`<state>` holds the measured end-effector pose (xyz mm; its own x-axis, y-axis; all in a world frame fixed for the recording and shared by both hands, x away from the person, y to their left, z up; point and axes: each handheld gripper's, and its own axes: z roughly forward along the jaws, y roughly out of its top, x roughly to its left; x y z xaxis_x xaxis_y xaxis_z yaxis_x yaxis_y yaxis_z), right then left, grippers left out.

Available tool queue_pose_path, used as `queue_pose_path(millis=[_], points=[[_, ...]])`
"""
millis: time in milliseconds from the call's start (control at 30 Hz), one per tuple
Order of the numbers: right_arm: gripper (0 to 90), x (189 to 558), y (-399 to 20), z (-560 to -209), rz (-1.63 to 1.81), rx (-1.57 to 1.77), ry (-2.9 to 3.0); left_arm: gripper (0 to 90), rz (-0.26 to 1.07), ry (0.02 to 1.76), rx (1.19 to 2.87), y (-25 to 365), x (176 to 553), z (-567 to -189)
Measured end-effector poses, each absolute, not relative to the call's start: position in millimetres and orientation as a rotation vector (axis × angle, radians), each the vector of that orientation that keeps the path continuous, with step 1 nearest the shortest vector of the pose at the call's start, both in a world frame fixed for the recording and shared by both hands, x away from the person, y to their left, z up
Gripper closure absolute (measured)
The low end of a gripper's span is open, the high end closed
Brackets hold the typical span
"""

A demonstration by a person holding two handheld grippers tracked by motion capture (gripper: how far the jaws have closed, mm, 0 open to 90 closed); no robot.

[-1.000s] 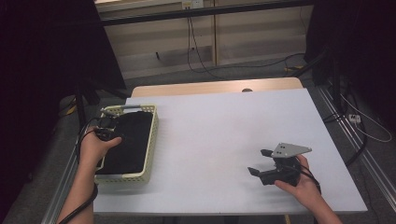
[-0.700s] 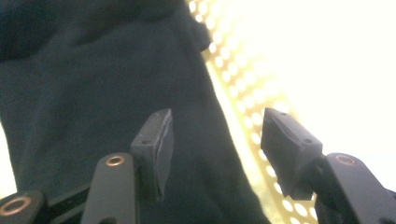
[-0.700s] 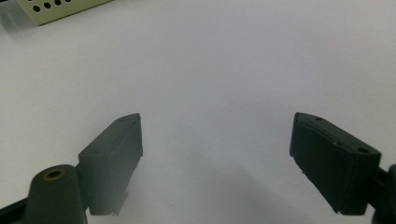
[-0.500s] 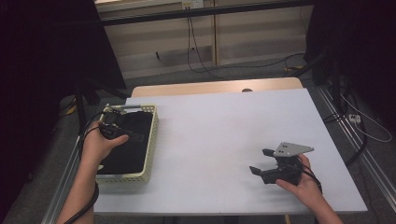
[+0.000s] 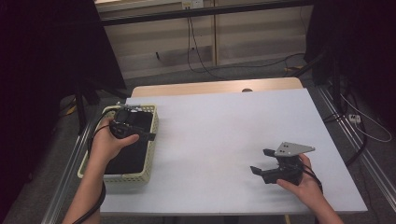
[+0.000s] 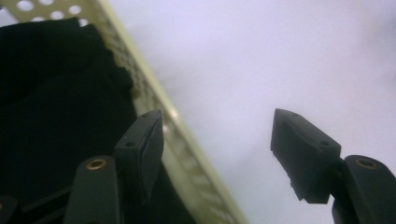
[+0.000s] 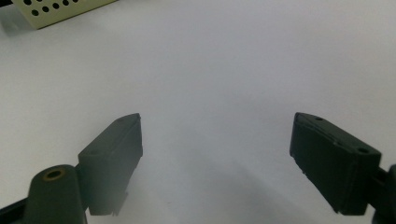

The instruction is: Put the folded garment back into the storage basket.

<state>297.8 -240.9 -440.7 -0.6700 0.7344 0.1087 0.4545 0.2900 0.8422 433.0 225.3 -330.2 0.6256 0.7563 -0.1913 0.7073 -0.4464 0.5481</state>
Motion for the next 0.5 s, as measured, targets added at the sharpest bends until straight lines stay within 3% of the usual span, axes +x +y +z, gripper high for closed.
queue_pose_path(millis=[500], points=[[16.3, 298, -242, -440, 1.328, 1.083, 2.267, 30.8, 0.083, 1.018, 2.297, 196, 420, -327]])
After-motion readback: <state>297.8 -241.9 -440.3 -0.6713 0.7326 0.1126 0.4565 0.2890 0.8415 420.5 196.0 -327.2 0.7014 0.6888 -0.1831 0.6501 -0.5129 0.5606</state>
